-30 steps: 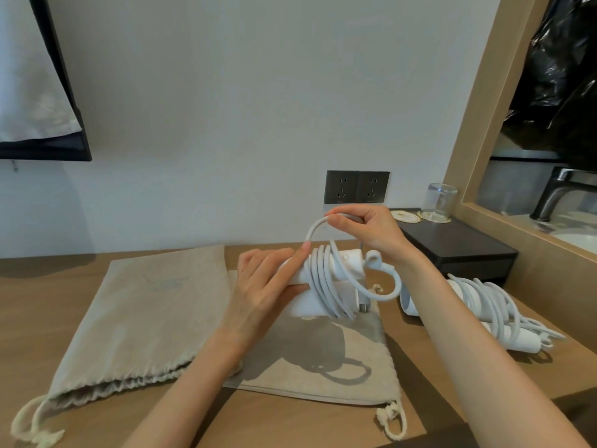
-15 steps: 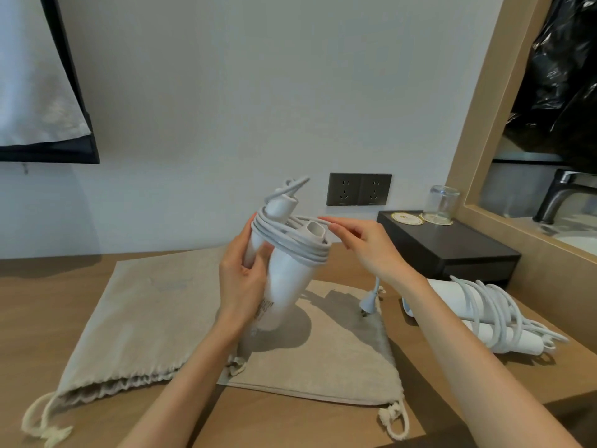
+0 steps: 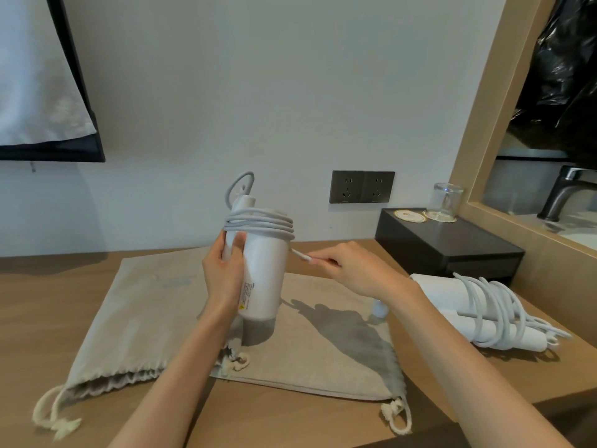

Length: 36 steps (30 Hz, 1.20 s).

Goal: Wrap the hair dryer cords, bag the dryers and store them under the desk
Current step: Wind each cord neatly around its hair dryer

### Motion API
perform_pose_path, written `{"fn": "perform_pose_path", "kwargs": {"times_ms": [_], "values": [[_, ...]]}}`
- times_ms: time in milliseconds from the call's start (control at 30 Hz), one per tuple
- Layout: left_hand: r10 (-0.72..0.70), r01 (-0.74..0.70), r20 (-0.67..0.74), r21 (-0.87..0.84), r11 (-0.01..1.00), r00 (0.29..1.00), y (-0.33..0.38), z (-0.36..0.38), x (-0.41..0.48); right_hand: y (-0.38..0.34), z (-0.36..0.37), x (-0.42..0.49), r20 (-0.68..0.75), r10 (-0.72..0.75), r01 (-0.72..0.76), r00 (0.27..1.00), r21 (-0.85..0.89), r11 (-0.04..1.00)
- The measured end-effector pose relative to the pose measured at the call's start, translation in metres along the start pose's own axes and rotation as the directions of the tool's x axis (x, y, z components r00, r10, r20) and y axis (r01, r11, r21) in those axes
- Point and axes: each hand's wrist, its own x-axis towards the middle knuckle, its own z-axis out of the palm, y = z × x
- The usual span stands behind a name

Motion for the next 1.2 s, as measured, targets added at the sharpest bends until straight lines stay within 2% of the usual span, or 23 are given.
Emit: {"fn": "perform_pose_path", "kwargs": {"times_ms": [67, 167, 233, 300, 400, 533, 567, 633, 733, 800, 833, 900, 967, 1033, 1200], "values": [[0.023, -0.02, -0.038, 0.072, 0.997, 0.999, -0.001, -0.002, 0.001, -0.002, -0.003, -0.004, 0.021, -0.004, 0.005, 1.0, -0.045, 0.999], [0.073, -0.054, -0.074, 0.236, 0.97, 0.995, -0.001, -0.006, 0.001, -0.008, -0.01, -0.009, -0.049, -0.03, 0.024, 0.998, -0.114, 0.993], [0.11, -0.079, -0.077, 0.325, 0.942, 0.991, -0.002, -0.009, 0.004, -0.012, -0.015, -0.012, -0.109, -0.062, 0.055, 0.992, -0.063, 0.996], [0.157, -0.105, -0.092, 0.418, 0.903, 0.983, -0.008, -0.013, 0.009, -0.018, -0.02, -0.016, -0.121, -0.075, 0.085, 0.99, 0.082, 0.993], [0.202, -0.12, -0.11, 0.507, 0.853, 0.973, -0.012, -0.017, 0.013, -0.029, -0.025, -0.02, -0.011, -0.043, 0.044, 0.999, 0.34, 0.94], [0.31, -0.225, -0.034, 0.613, 0.758, 0.95, -0.005, -0.012, 0.004, -0.036, -0.026, -0.022, 0.078, -0.039, -0.021, 0.996, 0.65, 0.759], [0.343, -0.261, -0.009, 0.631, 0.731, 0.939, -0.004, -0.01, 0.001, -0.036, -0.026, -0.022, 0.073, -0.065, 0.001, 0.995, 0.658, 0.753], [0.406, -0.338, 0.051, 0.65, 0.68, 0.913, -0.004, -0.006, -0.004, -0.036, -0.024, -0.022, 0.025, -0.108, 0.074, 0.994, 0.576, 0.814], [0.454, -0.417, 0.135, 0.673, 0.611, 0.881, -0.008, -0.002, -0.006, -0.032, -0.02, -0.019, -0.198, -0.084, 0.162, 0.977, 0.421, 0.892], [0.474, -0.448, 0.164, 0.68, 0.581, 0.865, -0.009, -0.001, -0.007, -0.025, -0.016, -0.015, -0.32, -0.032, 0.159, 0.947, 0.38, 0.911], [0.487, -0.463, 0.174, 0.679, 0.57, 0.856, -0.01, 0.0, -0.008, -0.023, -0.014, -0.015, -0.338, 0.008, 0.134, 0.941, 0.395, 0.909], [0.508, -0.487, 0.19, 0.676, 0.553, 0.84, -0.01, 0.002, -0.011, -0.02, -0.013, -0.016, -0.271, 0.068, 0.08, 0.96, 0.499, 0.863], [0.496, -0.489, 0.199, 0.665, 0.565, 0.845, -0.012, 0.003, -0.012, -0.016, -0.01, -0.017, -0.125, 0.063, 0.024, 0.99, 0.592, 0.805], [0.462, -0.475, 0.2, 0.63, 0.615, 0.864, -0.013, 0.005, -0.013, -0.009, -0.003, -0.014, -0.033, 0.067, -0.035, 0.997, 0.58, 0.814], [0.466, -0.49, 0.212, 0.605, 0.628, 0.859, -0.012, 0.007, -0.016, -0.003, -0.001, -0.003, -0.013, 0.133, -0.099, 0.991, 0.595, 0.797]]}}
